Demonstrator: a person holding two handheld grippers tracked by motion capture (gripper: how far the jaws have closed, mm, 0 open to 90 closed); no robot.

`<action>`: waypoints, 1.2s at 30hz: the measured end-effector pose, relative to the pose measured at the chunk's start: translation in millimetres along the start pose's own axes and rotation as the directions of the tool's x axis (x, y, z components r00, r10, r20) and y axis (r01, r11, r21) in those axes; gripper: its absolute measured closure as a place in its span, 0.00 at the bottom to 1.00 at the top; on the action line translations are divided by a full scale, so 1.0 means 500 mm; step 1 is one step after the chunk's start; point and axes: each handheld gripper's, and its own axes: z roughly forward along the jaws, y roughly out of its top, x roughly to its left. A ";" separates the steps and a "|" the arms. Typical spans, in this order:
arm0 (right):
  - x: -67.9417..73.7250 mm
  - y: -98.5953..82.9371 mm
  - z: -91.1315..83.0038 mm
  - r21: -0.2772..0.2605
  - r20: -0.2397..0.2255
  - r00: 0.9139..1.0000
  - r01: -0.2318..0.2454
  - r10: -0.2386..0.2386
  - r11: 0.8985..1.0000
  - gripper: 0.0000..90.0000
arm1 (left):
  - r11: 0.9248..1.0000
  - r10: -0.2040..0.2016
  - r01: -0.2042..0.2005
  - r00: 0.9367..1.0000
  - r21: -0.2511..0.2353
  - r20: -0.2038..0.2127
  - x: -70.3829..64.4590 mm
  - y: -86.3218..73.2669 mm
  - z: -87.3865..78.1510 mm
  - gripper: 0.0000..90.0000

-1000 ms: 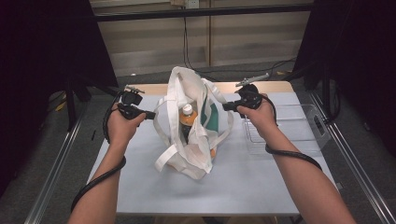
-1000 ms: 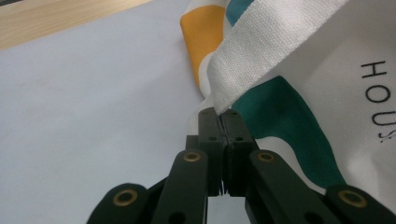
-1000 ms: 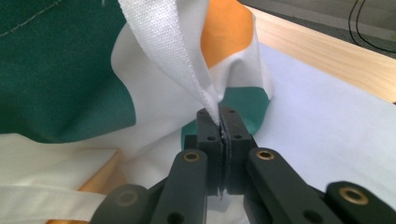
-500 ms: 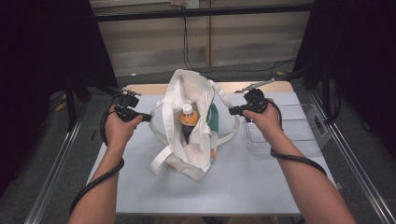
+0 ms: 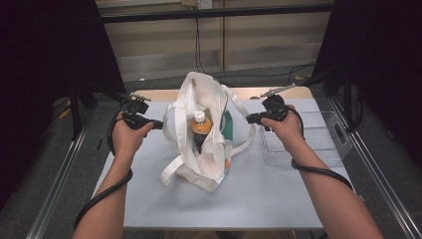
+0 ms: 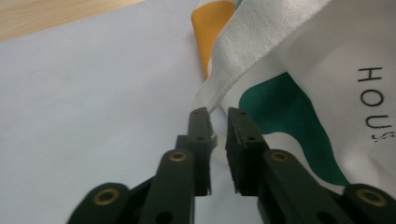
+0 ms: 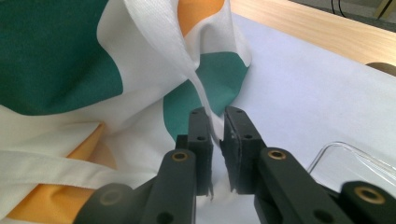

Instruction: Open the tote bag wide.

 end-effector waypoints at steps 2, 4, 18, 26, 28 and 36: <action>0.004 0.002 -0.003 0.010 0.006 1.000 0.001 -0.001 1.000 0.86 | 1.000 -0.002 0.002 1.000 -0.007 -0.009 -0.003 0.000 -0.001 0.80; 0.006 0.003 -0.004 0.010 0.007 1.000 0.001 -0.001 1.000 0.85 | 1.000 0.001 -0.001 1.000 0.002 0.001 -0.006 0.003 -0.006 0.79; 0.036 0.050 -0.036 0.001 0.010 1.000 0.004 -0.004 1.000 0.63 | 0.999 -0.039 0.039 0.999 -0.019 -0.013 -0.018 0.029 -0.038 0.58; 0.053 0.083 -0.045 0.002 0.015 1.000 0.008 -0.008 1.000 0.58 | 0.998 -0.043 0.043 0.999 -0.040 -0.014 -0.028 0.054 -0.057 0.56; 0.059 0.096 -0.050 0.003 0.018 1.000 0.013 -0.013 1.000 0.56 | 0.999 -0.037 0.037 0.999 -0.037 -0.010 -0.030 0.062 -0.063 0.54; 0.066 0.119 -0.061 -0.001 0.020 1.000 0.006 -0.005 1.000 0.52 | 0.998 -0.041 0.041 0.999 -0.038 0.014 -0.037 0.079 -0.068 0.53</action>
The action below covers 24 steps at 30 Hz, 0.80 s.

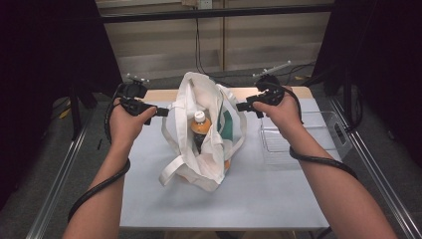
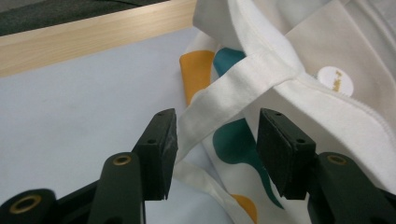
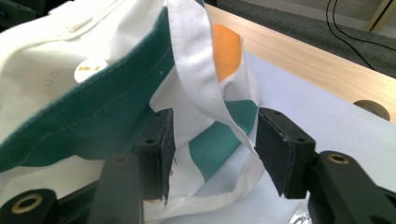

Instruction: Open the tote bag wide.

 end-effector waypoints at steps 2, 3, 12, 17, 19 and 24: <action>0.004 0.007 -0.003 -0.003 -0.002 1.000 0.001 -0.001 1.000 0.52 | 1.000 0.006 -0.006 1.000 -0.009 -0.001 -0.007 0.007 0.000 0.53; 0.004 0.007 -0.003 -0.003 -0.002 1.000 0.001 -0.001 1.000 0.52 | 1.000 0.006 -0.006 1.000 -0.009 -0.001 -0.007 0.007 0.000 0.53; 0.018 0.024 -0.001 -0.011 0.007 1.000 0.007 -0.007 1.000 0.50 | 1.000 0.001 0.000 0.999 -0.019 0.033 -0.020 0.024 0.000 0.52; 0.032 0.038 0.005 -0.012 0.002 1.000 0.007 -0.006 1.000 0.50 | 1.000 0.005 -0.005 0.999 -0.013 0.034 -0.031 0.035 0.005 0.51; 0.039 0.047 0.008 -0.016 0.000 1.000 0.002 -0.002 1.000 0.49 | 1.000 0.009 -0.009 0.999 -0.010 0.032 -0.034 0.039 0.004 0.51; 0.048 0.056 0.012 -0.017 0.003 1.000 0.000 0.000 1.000 0.48 | 1.000 0.006 -0.005 1.000 -0.009 0.019 -0.033 0.044 0.000 0.49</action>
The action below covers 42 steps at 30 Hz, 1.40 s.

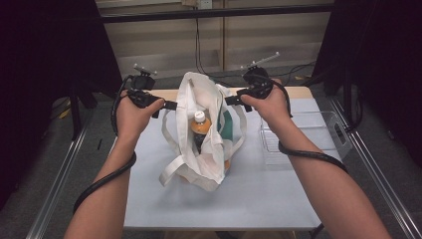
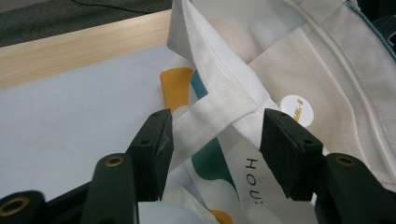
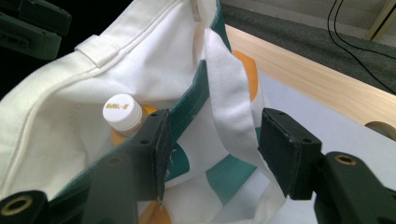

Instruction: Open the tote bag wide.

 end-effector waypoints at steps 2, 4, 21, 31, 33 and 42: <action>0.004 0.004 0.002 -0.008 -0.006 1.000 -0.007 0.007 1.000 0.48 | 1.000 0.000 0.000 1.000 0.001 0.004 0.001 0.001 -0.001 0.49; 0.009 0.009 0.005 -0.009 -0.009 1.000 -0.004 0.003 1.000 0.46 | 1.000 -0.001 0.001 1.000 0.002 0.001 0.000 0.003 -0.001 0.48; 0.040 0.008 0.048 0.037 -0.031 0.999 0.008 -0.007 0.999 0.60 | 0.996 -0.079 0.076 0.993 0.040 0.090 -0.021 0.004 0.035 0.42; 0.028 -0.006 0.046 0.053 -0.025 1.000 -0.009 0.011 0.999 0.81 | 0.994 -0.108 0.104 0.987 0.041 0.121 -0.018 -0.004 0.038 0.60; 0.026 -0.008 0.046 0.050 -0.031 0.999 -0.007 0.008 0.999 0.82 | 0.994 -0.106 0.102 0.988 0.041 0.116 -0.018 -0.004 0.039 0.60; 0.022 -0.014 0.042 0.053 -0.020 1.000 -0.011 0.012 0.999 0.84 | 0.995 -0.102 0.100 0.990 0.028 0.098 -0.025 -0.005 0.040 0.70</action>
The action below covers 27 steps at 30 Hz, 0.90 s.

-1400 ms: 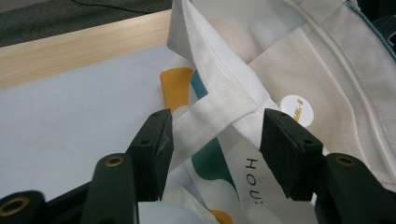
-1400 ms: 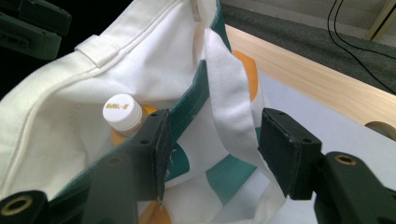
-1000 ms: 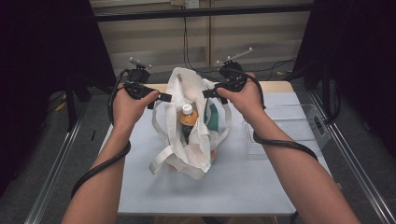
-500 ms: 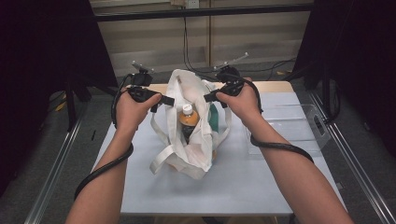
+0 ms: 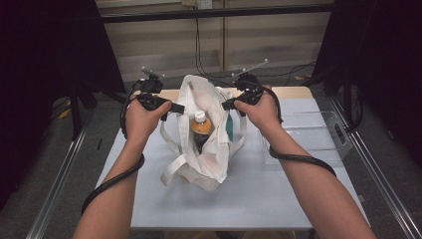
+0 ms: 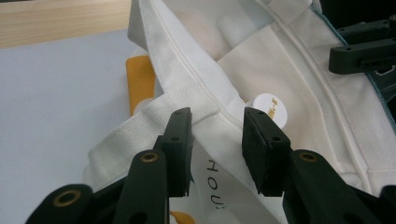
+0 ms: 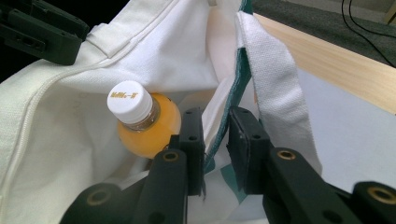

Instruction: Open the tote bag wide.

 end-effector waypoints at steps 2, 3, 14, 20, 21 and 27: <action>0.000 0.000 0.000 -0.001 0.001 1.000 0.000 0.000 1.000 0.84 | 1.000 0.005 -0.005 1.000 0.004 0.004 0.000 0.001 -0.001 0.62; 0.000 -0.001 -0.001 -0.001 -0.001 1.000 0.001 -0.001 1.000 0.84 | 1.000 0.006 -0.006 1.000 0.006 0.001 0.000 0.001 -0.002 0.62; 0.005 -0.004 -0.004 -0.012 0.004 1.000 0.011 -0.011 1.000 0.84 | 0.999 -0.049 0.049 0.999 0.011 0.013 -0.006 -0.015 -0.004 0.33; 0.007 -0.004 -0.005 -0.008 0.007 1.000 0.008 -0.008 1.000 0.84 | 0.998 -0.065 0.065 0.997 0.005 0.039 -0.013 -0.015 0.003 0.35; 0.007 -0.004 -0.005 -0.008 0.008 1.000 0.008 -0.008 1.000 0.84 | 0.998 -0.057 0.057 0.997 0.017 0.049 -0.013 -0.014 0.003 0.38; 0.006 -0.004 -0.001 -0.009 0.014 1.000 0.008 -0.008 1.000 0.86 | 0.999 -0.038 0.035 0.996 0.040 0.084 -0.016 -0.012 0.012 0.62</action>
